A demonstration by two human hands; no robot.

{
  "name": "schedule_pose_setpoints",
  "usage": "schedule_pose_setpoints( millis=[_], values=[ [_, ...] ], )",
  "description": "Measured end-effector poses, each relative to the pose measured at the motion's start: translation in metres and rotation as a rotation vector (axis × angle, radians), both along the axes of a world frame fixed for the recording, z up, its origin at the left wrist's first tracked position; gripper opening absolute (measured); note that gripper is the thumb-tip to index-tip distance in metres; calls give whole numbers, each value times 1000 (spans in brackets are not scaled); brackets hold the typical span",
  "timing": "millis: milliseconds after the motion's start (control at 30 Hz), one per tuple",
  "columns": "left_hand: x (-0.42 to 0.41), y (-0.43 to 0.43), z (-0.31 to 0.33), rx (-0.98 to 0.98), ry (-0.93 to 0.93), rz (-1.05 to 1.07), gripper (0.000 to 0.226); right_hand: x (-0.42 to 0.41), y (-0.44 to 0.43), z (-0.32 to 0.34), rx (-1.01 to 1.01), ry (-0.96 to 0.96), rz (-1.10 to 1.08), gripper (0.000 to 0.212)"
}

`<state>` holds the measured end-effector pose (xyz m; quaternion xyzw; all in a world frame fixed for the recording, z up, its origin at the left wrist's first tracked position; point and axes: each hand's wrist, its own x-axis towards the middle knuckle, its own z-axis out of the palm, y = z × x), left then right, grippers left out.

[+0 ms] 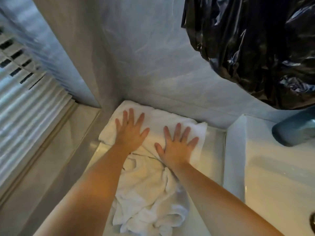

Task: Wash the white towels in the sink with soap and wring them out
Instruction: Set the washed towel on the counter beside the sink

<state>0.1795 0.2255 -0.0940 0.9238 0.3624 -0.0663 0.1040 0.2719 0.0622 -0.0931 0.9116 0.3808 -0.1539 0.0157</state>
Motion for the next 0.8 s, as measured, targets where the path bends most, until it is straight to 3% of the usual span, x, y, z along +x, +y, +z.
schedule_pose_setpoints(
  millis=[200,300,400,600,733,800],
  values=[
    [-14,-11,15,-135,-66,39,61,2,-3,8,9,47,36,73],
    [-54,-43,27,-121,-195,-80,67,-20,-23,19,186,55,87,64],
    [-104,-77,23,-162,-194,-190,69,-57,-46,28,303,150,144,56],
    [-155,-119,12,-196,-207,-30,64,-99,-82,30,352,238,197,49],
    [-182,-153,13,-221,-205,77,66,-129,-108,35,323,362,156,70],
    [-200,-172,14,-218,-210,112,67,-144,-124,38,288,370,160,58]
  ],
)
